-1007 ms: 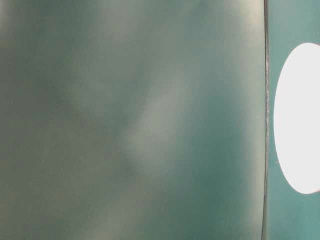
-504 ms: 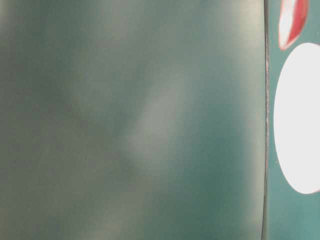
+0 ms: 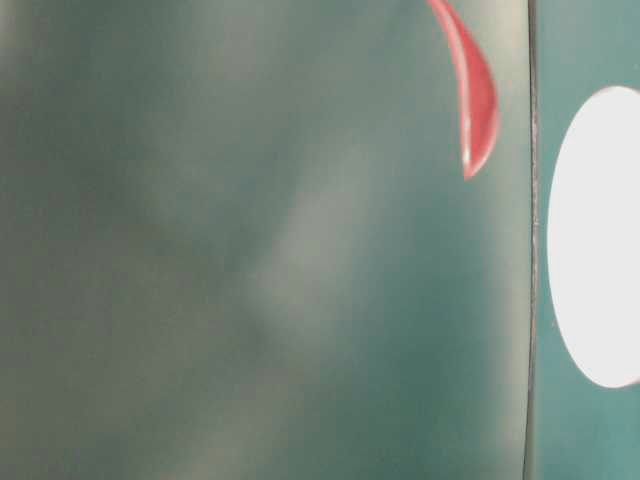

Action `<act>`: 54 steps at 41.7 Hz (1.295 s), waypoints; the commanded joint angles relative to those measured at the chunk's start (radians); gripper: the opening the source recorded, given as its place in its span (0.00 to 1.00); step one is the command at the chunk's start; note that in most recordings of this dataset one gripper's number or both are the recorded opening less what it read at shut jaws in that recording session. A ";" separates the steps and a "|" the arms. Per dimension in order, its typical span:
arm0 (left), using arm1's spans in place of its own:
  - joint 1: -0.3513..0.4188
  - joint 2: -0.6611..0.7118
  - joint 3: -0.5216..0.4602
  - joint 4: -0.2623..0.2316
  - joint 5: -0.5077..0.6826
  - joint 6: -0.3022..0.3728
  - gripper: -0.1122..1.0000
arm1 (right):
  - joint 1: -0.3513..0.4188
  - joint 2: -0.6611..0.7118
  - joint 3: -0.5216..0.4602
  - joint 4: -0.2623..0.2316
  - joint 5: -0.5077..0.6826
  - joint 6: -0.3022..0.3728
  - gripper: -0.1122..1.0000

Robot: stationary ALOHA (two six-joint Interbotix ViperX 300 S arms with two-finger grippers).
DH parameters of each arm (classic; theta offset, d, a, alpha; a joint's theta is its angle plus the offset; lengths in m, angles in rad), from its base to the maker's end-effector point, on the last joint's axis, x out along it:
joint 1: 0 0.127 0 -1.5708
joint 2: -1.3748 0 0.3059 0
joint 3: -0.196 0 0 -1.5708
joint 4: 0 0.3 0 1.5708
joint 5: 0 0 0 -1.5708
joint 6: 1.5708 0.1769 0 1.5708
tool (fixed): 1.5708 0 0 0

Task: Grip the spoon and scoop the red block from the bowl with right arm.
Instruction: 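Lift the spoon with the right gripper and carry it into the bowl, then push the spoon bowl under the red cube with the right gripper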

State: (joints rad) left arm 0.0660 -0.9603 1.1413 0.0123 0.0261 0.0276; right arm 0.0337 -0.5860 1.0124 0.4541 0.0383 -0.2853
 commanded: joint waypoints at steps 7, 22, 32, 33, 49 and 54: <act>0.003 -0.002 -0.028 0.003 -0.005 -0.002 0.10 | -0.049 0.075 -0.110 -0.003 0.089 0.003 0.32; 0.003 -0.002 -0.029 0.003 -0.005 -0.002 0.10 | -0.094 0.233 -0.258 -0.003 0.293 0.011 0.32; 0.003 -0.003 -0.029 0.002 -0.011 -0.002 0.10 | -0.127 0.322 -0.336 -0.005 0.383 0.011 0.32; 0.003 -0.003 -0.029 0.003 -0.011 -0.002 0.10 | -0.135 0.331 -0.345 -0.005 0.394 0.011 0.32; 0.003 -0.003 -0.029 0.003 -0.021 -0.002 0.10 | -0.176 0.449 -0.479 -0.127 0.569 0.012 0.32; 0.003 -0.005 -0.029 0.002 -0.021 -0.002 0.10 | -0.176 0.479 -0.517 -0.172 0.632 0.015 0.32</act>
State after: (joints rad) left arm 0.0660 -0.9679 1.1397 0.0123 0.0153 0.0276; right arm -0.1427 -0.1089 0.5446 0.3083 0.6335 -0.2746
